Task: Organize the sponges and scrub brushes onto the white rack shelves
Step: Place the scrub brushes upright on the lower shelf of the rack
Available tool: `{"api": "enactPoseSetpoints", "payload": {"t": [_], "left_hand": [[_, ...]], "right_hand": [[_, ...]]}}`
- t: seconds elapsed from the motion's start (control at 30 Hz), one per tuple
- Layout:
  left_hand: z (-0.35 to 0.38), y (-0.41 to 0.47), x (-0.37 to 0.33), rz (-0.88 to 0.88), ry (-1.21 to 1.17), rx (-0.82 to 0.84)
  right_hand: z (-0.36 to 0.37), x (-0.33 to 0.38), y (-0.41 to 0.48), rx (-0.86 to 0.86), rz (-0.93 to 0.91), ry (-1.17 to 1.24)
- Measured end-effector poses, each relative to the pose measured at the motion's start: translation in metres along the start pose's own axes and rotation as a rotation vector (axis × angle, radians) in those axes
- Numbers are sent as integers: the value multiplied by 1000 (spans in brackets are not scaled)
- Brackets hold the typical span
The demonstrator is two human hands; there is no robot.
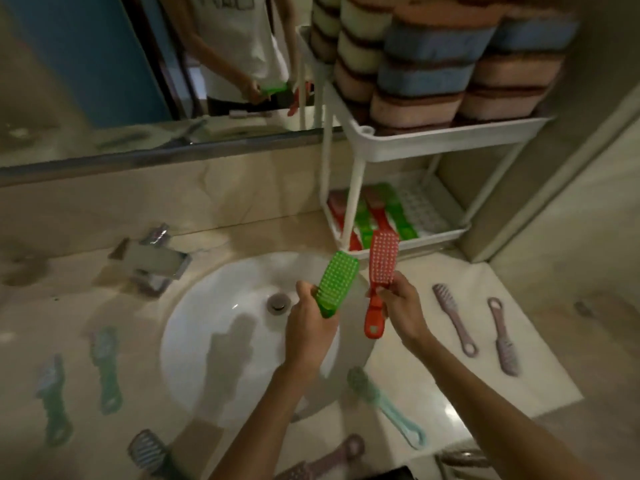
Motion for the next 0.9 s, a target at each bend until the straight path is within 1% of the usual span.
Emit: {"api": "enactPoseSetpoints", "payload": {"t": [0.17, 0.3, 0.47, 0.5, 0.57, 0.6, 0.67, 0.7, 0.77, 0.83, 0.9], "left_hand": [[70, 18, -59, -31, -83, 96], [112, 54, -87, -122, -257, 137], [139, 109, -98, -206, -340, 26], [140, 116, -99, -233, -356, 1], [140, 126, -100, -293, -394, -37], [140, 130, -100, -317, -403, -50], [140, 135, -99, -361, -404, -65], [141, 137, -97, -374, -409, -64], [143, 139, -94, -371, -403, -77], [146, 141, -91, -379, -400, -83], [148, 141, -91, -386, -388, -105]], "right_hand": [[-61, -16, 59, -60, 12, -36], [-88, -10, 132, -60, -53, -176], [-87, 22, 208, 12, -71, -309], [-84, 25, 218, 50, -61, -335], [-76, 22, 236, 124, 21, -363], [-73, 18, 245, 143, 85, -323], [-69, 8, 259, 139, 186, -232], [-68, 6, 264, 143, 202, -252], [-66, 3, 272, 125, 183, -336], [-64, 1, 280, 98, 127, -432], [-59, -1, 283, 126, 80, -499]]}}
Point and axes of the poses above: each hand's wrist, its own y-axis towards the middle knuckle, its own z-axis out of the palm, x = y × z, the point moved 2 cm from there along y, towards the middle knuckle, and after that the axes turned 7 degrees about -x, right-handed, at the moved point
